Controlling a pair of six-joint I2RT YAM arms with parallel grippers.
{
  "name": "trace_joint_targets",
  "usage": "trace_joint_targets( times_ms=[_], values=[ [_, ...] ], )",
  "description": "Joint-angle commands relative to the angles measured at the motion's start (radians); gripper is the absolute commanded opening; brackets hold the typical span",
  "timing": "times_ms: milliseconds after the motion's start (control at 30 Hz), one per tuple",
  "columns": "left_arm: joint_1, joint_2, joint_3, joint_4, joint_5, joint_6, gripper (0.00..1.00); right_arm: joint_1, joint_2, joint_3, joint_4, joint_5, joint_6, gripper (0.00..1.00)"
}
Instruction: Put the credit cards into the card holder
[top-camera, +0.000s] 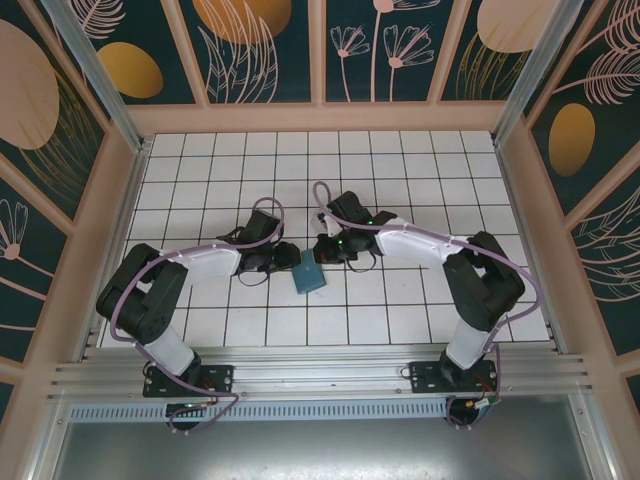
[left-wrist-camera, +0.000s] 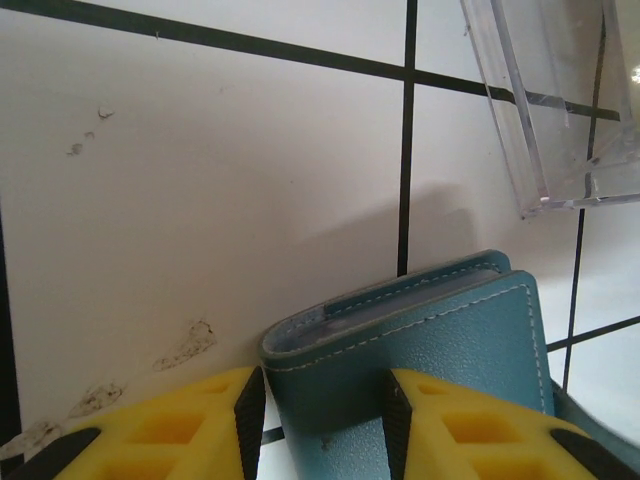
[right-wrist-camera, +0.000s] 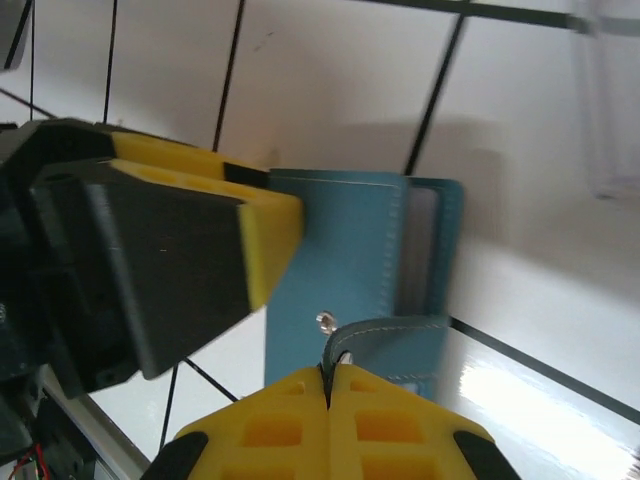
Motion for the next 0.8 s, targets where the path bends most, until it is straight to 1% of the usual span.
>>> trace_joint_targets(
  times_ms=[0, 133, 467, 567, 767],
  values=[
    [-0.008, 0.012, 0.013, -0.016, -0.019, -0.01, 0.39, 0.026, 0.057, 0.058, -0.092, 0.034, -0.052, 0.0],
    [-0.008, 0.012, 0.011, -0.015, -0.021, -0.015, 0.39, 0.051, 0.105, 0.105, -0.165, 0.095, -0.092, 0.0],
    [-0.017, 0.014, 0.016, 0.0, -0.019, -0.03, 0.38, 0.062, 0.129, 0.122, -0.125, 0.043, -0.087, 0.0],
    [-0.017, 0.014, 0.016, 0.009, -0.016, -0.037, 0.37, 0.072, 0.145, 0.133, -0.129, 0.038, -0.09, 0.0],
    [-0.021, 0.017, 0.002, 0.043, 0.0, -0.055, 0.16, 0.075, 0.156, 0.125, -0.104, 0.02, -0.082, 0.0]
  ],
)
